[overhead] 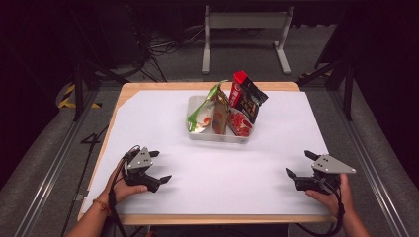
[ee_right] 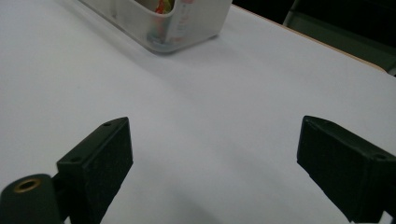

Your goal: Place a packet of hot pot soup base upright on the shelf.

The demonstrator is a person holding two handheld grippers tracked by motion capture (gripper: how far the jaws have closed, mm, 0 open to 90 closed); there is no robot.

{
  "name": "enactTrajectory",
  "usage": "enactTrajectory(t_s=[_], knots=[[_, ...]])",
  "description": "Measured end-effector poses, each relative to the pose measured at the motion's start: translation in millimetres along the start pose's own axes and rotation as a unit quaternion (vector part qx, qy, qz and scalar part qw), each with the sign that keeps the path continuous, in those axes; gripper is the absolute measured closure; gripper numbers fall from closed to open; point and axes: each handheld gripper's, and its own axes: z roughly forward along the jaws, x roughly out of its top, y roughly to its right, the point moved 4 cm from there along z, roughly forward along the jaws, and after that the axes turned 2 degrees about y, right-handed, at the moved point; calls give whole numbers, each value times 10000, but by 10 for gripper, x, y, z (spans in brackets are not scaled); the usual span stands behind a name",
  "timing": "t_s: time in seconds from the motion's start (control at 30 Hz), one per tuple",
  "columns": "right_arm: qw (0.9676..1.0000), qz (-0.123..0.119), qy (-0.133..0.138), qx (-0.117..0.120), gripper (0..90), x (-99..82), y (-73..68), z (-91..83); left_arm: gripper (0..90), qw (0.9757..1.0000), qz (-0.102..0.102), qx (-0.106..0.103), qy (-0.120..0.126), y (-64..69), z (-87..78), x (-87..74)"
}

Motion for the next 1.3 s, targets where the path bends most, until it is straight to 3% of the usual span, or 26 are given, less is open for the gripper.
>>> enactTrajectory(t_s=[0.37,0.7,1.3], knots=[[9994,270,212,-86,108,-45,56,-66,69,10000,-32,8,59,-15,-5,-1],[9987,402,221,-208,109,-96,124,-102,69,10000,-20,22,44,-9,-3,5],[9999,57,14,-91,110,-50,-55,-35,66,9999,81,67,78,-9,-50,1]])
